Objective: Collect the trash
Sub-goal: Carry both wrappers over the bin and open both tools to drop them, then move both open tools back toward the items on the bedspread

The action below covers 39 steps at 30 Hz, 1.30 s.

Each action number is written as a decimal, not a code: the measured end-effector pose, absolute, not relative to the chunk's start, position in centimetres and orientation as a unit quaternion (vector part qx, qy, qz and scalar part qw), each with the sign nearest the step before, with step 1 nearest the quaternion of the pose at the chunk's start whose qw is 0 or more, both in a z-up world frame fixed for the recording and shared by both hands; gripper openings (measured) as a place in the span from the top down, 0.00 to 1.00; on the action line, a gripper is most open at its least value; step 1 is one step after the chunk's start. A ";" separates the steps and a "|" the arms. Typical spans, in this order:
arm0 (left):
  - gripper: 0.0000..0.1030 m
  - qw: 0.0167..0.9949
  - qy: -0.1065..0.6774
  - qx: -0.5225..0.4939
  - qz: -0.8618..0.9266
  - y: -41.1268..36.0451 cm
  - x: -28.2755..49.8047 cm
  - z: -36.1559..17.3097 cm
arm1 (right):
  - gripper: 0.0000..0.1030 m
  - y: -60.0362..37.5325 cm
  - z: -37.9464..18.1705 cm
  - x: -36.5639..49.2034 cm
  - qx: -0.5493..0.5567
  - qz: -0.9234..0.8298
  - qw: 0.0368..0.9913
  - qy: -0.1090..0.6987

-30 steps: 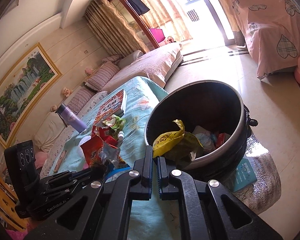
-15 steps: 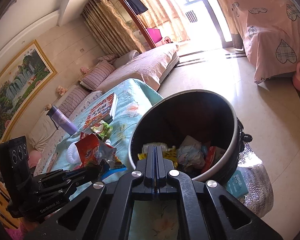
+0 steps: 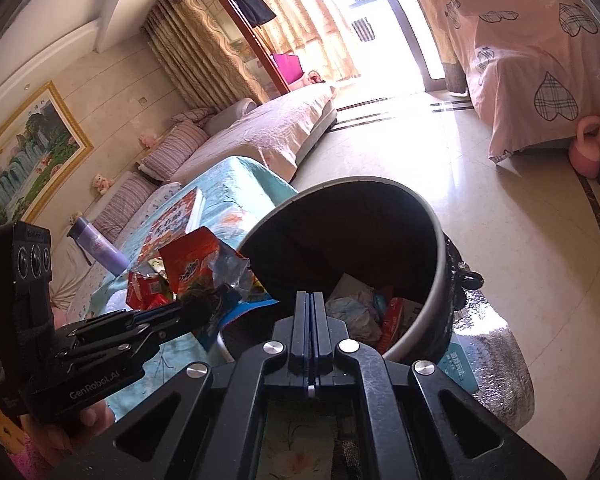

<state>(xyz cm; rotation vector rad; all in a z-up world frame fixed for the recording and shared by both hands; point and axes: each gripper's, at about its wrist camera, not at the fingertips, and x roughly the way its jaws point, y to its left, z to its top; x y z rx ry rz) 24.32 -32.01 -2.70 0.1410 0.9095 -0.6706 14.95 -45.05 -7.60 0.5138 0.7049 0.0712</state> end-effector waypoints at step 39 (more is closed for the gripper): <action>0.36 0.888 0.433 -0.068 -0.142 -6.3 17.0 -5.4 | 0.04 -29.3 -8.0 12.2 0.233 0.087 0.899 0.360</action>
